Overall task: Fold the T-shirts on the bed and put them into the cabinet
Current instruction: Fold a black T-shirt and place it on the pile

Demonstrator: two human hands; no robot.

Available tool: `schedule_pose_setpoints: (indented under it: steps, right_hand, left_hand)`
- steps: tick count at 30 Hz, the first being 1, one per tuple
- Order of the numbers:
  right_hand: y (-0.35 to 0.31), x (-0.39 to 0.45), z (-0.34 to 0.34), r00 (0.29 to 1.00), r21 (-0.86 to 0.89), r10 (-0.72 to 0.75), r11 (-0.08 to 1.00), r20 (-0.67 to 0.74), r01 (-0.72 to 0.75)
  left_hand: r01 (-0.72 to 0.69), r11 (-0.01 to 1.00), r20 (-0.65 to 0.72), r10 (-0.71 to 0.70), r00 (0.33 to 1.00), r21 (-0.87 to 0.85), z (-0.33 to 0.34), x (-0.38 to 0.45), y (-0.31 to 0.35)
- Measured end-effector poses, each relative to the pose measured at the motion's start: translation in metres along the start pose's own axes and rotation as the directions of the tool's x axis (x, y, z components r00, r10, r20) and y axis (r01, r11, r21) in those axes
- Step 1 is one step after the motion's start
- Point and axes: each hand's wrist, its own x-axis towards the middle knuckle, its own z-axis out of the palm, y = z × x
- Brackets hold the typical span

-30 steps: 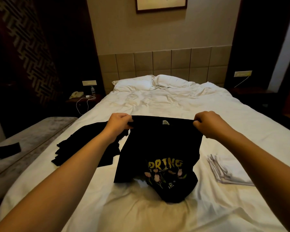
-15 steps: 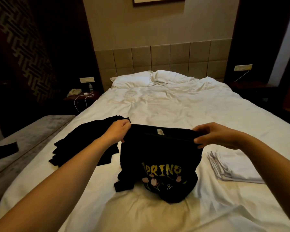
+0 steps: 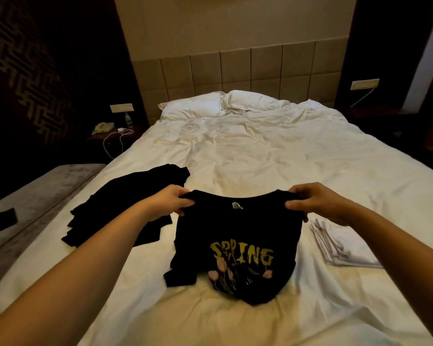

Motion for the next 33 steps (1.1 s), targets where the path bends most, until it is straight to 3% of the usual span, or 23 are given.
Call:
schedule_pose_setpoints:
  steps: [3,7,11,15,20,26,33]
  right_hand:
    - [0.006,0.009,-0.002,0.998,0.0,0.055,0.998,0.037,-0.055]
    - [0.01,0.03,0.004,0.973,0.133,0.134,0.985,-0.189,-0.109]
    - [-0.004,0.053,0.012,0.907,0.312,0.212,0.945,-0.363,-0.095]
    - [-0.037,0.071,0.004,0.82,0.123,0.094,0.992,-0.564,-0.03]
    - [-0.11,0.072,-0.023,0.736,-0.099,-0.135,0.991,-0.663,0.093]
    - [-0.187,0.058,-0.051,0.673,-0.235,-0.324,0.946,-0.665,0.223]
    - [-0.242,0.027,-0.054,0.551,-0.319,-0.482,0.873,-0.681,0.369]
  left_hand:
    - [0.043,0.989,-0.036,-0.049,0.998,-0.143,-0.003,0.008,-0.007]
    - [0.01,0.941,-0.134,-0.059,0.989,-0.339,-0.001,0.018,-0.005]
    - [-0.107,0.943,-0.363,-0.015,0.932,-0.315,-0.002,0.031,0.014]
    - [-0.146,0.956,-0.46,0.013,0.888,-0.255,-0.02,0.036,0.046]
    - [-0.268,0.949,-0.521,0.146,0.841,-0.168,-0.057,0.023,0.101]
    - [-0.391,0.92,-0.669,0.311,0.675,0.033,-0.094,-0.016,0.166]
    - [-0.457,0.852,-0.752,0.472,0.461,0.255,-0.11,-0.063,0.214]
